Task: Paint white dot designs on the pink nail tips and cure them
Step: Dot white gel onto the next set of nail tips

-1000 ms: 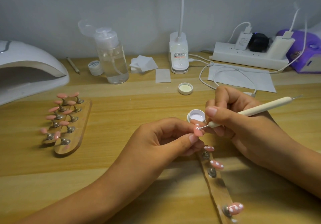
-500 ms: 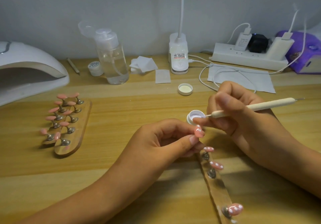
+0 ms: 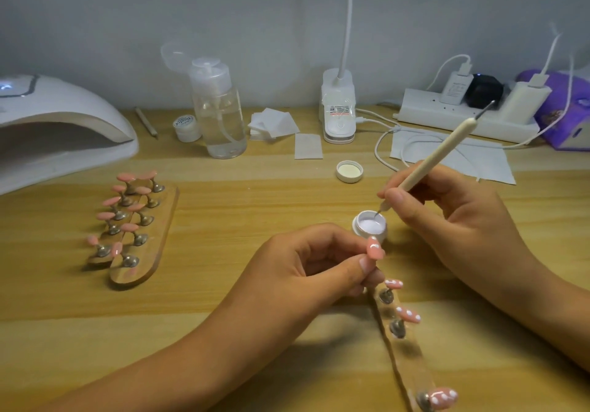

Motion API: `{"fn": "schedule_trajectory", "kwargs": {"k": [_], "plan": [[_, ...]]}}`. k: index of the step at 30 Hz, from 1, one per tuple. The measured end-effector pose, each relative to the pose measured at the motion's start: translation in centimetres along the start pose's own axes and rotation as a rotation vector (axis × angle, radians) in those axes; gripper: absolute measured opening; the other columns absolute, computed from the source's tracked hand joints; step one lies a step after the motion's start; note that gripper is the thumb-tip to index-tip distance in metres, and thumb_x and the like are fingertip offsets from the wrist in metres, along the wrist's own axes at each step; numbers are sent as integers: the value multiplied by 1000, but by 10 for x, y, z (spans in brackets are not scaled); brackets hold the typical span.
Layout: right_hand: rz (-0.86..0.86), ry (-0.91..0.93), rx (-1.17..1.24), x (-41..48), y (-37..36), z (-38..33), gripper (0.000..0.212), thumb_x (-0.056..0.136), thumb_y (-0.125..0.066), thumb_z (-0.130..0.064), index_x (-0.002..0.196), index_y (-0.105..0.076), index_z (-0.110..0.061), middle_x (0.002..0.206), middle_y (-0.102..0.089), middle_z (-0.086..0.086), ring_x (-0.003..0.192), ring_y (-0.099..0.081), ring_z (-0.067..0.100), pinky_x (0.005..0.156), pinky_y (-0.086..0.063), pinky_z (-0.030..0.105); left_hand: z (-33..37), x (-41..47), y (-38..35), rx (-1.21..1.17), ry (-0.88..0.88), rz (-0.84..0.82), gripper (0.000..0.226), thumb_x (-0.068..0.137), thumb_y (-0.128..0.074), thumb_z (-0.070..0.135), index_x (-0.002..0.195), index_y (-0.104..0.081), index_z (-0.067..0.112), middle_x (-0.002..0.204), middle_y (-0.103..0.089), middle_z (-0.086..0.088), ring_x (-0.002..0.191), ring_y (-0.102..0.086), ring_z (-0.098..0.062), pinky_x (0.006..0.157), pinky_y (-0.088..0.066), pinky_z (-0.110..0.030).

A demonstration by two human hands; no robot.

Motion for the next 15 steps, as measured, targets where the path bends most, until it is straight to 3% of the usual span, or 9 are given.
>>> {"fn": "schedule_trajectory", "kwargs": {"k": [5,15], "plan": [[-63,73,-101,0,-2,0,10,86,-64,-32,88,-65,-22,83,-61,-7,71,-50,18,66,-44,33,1,-1,0,-20,3,2,8,83,-69,18,89,-74,19,84,-75,-5,84,-71,-10,74,-54,-18],[-89,49,-140,2,-3,1,7,85,-62,-27,88,-66,-23,83,-61,-7,73,-51,19,65,-44,34,2,0,0,-25,9,15,15,77,-66,24,88,-74,19,85,-75,-6,85,-72,-12,71,-54,-17]]}}
Point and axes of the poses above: each hand's wrist, its own x-axis towards the middle knuckle, its own y-axis out of the back of the hand, z = x × y, the point moved 2 cm from there along x, towards the middle knuckle
